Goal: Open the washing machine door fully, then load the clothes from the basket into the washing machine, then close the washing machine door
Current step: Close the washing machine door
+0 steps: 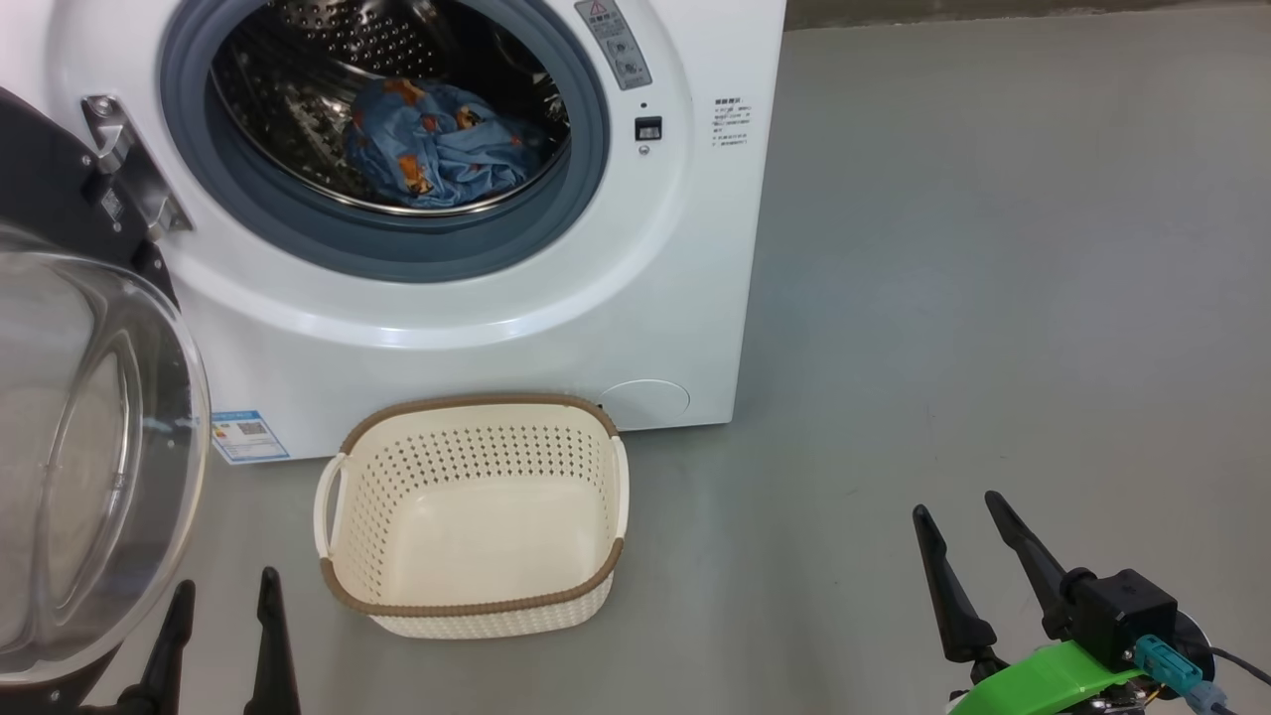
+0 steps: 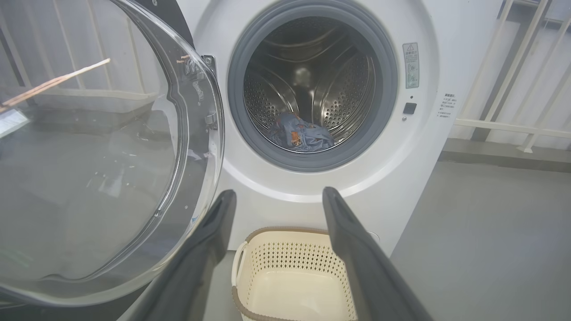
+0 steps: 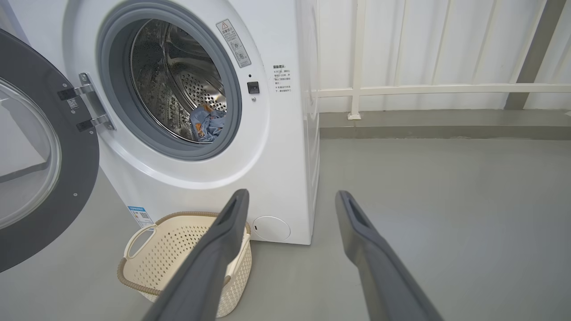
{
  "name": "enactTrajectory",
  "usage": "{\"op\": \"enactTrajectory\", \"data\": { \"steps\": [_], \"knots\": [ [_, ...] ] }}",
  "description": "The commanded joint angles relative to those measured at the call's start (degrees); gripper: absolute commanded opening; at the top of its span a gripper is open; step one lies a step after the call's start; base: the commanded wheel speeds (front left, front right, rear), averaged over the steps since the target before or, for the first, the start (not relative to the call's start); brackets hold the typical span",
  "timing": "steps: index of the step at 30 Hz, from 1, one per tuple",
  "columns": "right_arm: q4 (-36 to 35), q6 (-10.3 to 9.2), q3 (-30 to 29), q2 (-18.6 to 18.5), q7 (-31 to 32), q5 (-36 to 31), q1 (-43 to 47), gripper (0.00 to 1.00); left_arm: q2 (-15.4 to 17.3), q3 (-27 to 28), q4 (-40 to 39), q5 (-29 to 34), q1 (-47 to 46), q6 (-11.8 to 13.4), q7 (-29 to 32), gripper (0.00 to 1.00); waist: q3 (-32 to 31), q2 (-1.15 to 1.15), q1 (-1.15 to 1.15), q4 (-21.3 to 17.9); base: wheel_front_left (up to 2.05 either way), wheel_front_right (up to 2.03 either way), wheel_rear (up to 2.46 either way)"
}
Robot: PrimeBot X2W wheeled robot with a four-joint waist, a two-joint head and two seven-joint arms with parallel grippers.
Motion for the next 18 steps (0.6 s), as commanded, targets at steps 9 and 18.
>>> {"op": "enactTrajectory", "data": {
  "steps": [9, 18],
  "knots": [
    [-1.36, 0.09, 1.06, -0.08, -0.55, -0.92, -1.62, 1.0, 0.31, 2.19, -1.94, 1.45, -2.51, -0.12, -0.3, 1.0, -0.06, 0.0, 0.0, 0.18, 0.0, 0.0, 0.0],
    [-1.38, 0.09, 1.09, -0.08, -0.73, -1.11, -1.49, 1.0, 0.22, 2.48, -2.44, 1.51, -2.09, 0.17, -0.3, 1.0, -0.15, 0.0, 0.0, 0.48, 0.0, 0.0, 0.0]
  ]
}}
